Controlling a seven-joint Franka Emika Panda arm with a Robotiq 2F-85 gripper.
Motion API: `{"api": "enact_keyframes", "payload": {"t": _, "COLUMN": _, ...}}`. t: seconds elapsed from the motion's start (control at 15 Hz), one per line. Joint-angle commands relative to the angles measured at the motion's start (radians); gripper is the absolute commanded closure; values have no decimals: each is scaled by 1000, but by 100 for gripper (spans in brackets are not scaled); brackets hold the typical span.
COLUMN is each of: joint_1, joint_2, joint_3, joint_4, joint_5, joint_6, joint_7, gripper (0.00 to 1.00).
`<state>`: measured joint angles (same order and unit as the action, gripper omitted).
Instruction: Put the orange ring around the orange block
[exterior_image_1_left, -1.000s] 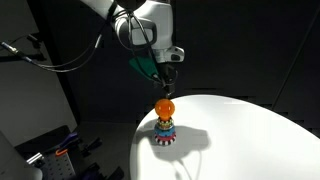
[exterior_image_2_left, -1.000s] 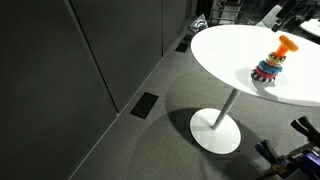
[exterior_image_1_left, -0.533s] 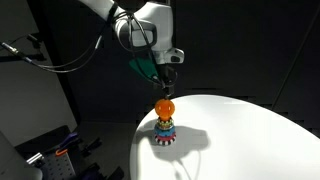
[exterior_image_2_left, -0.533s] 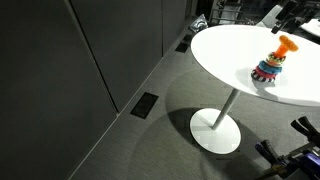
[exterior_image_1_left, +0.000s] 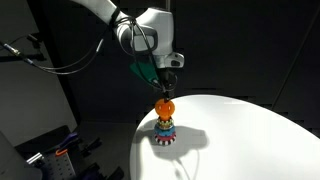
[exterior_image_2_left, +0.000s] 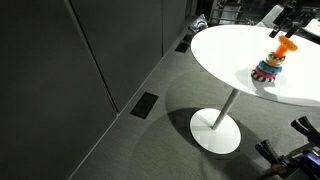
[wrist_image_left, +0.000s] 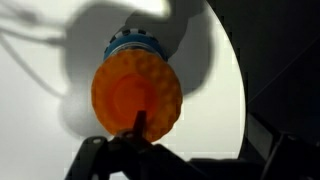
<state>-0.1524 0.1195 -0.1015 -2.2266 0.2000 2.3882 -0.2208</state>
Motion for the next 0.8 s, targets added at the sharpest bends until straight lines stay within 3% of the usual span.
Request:
{"api": "enact_keyframes", "payload": {"t": 0.0, "joint_1": 2, "joint_2": 15, "joint_3": 5, "joint_4": 7, "joint_5": 15, "joint_6": 21, "joint_7": -5, "gripper": 0}}
{"api": "enact_keyframes", "payload": {"t": 0.07, "joint_1": 1, "joint_2": 12, "joint_3": 5, "joint_4": 4, "joint_5": 13, "joint_6": 22, "joint_7": -4, "gripper": 0}}
{"api": "enact_keyframes", "payload": {"t": 0.13, "joint_1": 2, "joint_2": 14, "joint_3": 7, "joint_4": 4, "joint_5": 13, "joint_6": 24, "joint_7": -4, "gripper": 22}}
{"api": "enact_keyframes", "payload": {"t": 0.27, "joint_1": 3, "joint_2": 14, "joint_3": 10, "joint_4": 2, "joint_5": 13, "joint_6": 28, "joint_7": -4, "gripper": 34}}
{"api": "enact_keyframes", "payload": {"t": 0.73, "joint_1": 2, "joint_2": 2, "joint_3": 14, "joint_4": -3, "joint_5": 13, "joint_6": 33, "joint_7": -9, "gripper": 91}}
